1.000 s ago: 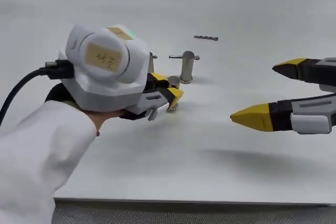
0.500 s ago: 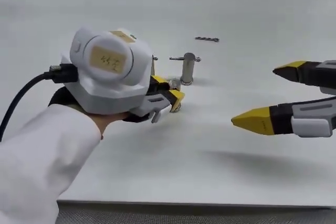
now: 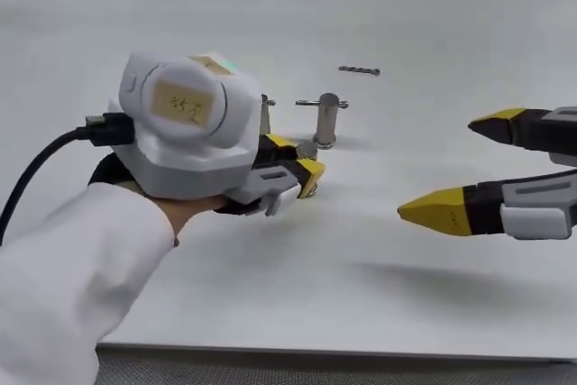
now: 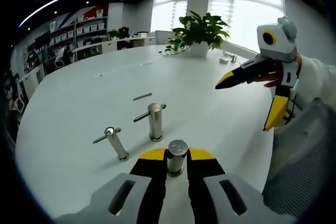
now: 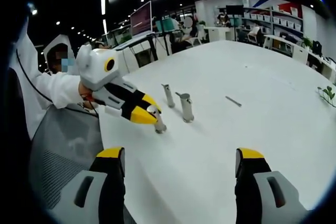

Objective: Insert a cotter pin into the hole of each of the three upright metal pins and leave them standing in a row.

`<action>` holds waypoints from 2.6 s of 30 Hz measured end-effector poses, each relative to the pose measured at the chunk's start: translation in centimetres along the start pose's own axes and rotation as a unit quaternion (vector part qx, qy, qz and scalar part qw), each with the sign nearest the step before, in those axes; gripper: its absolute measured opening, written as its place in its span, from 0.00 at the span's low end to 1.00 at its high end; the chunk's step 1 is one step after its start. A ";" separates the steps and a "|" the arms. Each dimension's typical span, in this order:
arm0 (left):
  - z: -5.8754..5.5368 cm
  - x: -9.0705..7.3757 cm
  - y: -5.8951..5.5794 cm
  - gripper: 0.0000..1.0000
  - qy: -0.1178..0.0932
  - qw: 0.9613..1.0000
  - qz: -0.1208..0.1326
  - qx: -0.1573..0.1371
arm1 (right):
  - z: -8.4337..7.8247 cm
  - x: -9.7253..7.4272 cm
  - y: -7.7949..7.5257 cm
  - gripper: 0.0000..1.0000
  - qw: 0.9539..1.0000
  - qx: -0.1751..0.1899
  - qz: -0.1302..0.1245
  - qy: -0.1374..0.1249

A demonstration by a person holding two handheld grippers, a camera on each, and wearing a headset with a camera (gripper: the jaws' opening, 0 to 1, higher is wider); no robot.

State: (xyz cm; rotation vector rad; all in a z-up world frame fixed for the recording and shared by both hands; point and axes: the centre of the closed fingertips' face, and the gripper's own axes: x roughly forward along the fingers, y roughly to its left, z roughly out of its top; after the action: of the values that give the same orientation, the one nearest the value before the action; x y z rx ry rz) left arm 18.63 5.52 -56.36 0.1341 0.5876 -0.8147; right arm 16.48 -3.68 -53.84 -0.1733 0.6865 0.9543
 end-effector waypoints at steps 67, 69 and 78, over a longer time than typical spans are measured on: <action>-0.9 -7.3 0.5 0.99 -0.039 0.998 -0.033 -0.048 | 6.4 4.4 -10.6 0.49 0.989 -0.130 -0.014 0.064; -0.9 -7.2 0.4 0.98 -0.039 0.998 -0.033 -0.045 | 6.7 5.4 -10.8 0.43 0.990 -0.122 -0.009 0.065; -0.9 -7.3 0.2 0.95 -0.039 0.996 -0.037 -0.065 | 6.2 8.7 -11.4 0.27 0.986 -0.138 -0.001 0.091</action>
State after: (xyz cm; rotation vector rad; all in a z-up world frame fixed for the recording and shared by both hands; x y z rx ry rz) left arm 14.42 10.68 -53.13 -0.0393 0.5718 -0.8479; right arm 31.79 -1.65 -56.09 -0.5112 0.7182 1.0380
